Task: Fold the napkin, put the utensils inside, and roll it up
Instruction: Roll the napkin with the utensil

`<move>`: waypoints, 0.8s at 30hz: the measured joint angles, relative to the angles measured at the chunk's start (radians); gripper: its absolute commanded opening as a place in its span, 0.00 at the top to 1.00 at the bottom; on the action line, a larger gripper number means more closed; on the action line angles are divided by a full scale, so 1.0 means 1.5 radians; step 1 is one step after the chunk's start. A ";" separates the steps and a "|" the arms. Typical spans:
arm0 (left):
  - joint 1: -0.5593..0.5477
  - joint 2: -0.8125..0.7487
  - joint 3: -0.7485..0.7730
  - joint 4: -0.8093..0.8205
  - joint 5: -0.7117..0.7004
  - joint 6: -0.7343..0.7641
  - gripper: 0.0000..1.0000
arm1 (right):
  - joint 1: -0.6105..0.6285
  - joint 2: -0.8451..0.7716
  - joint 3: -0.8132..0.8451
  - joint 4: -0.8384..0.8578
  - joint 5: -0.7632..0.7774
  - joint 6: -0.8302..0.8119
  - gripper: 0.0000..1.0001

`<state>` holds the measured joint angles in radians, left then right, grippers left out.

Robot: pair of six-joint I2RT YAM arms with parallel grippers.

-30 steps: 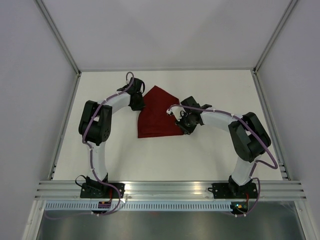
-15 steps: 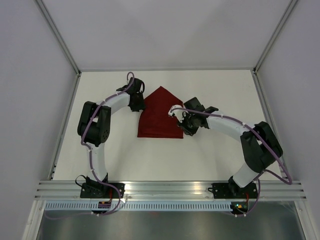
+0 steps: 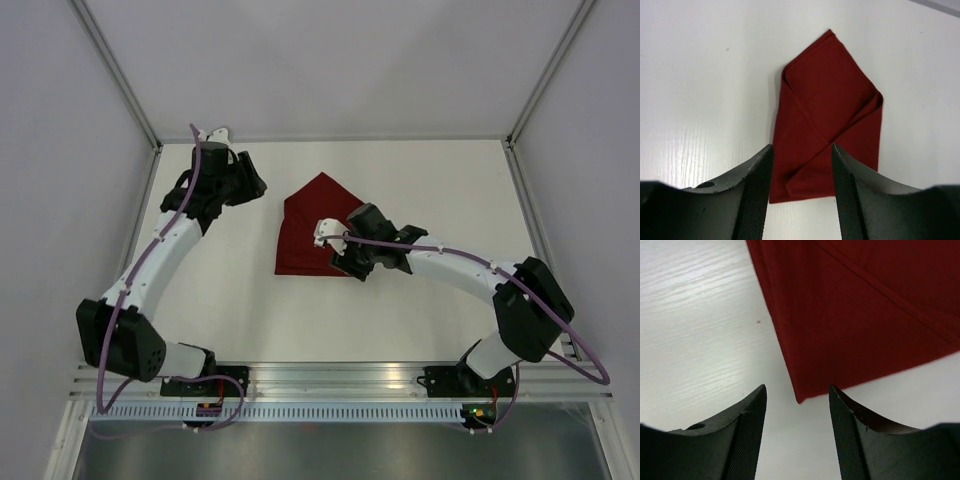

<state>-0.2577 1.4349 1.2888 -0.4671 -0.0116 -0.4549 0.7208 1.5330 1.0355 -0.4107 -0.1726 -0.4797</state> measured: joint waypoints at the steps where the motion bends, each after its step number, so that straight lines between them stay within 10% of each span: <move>1: -0.001 -0.030 -0.013 0.001 0.007 0.000 0.44 | 0.018 0.012 0.000 0.010 0.006 -0.006 0.40; 24: -0.001 -0.239 -0.185 0.026 0.051 0.000 0.44 | 0.131 0.196 0.023 0.178 0.099 -0.100 0.37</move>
<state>-0.2588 1.0763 1.0119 -0.4282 0.0650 -0.4549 0.9173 1.8271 1.0706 -0.1440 -0.0238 -0.6304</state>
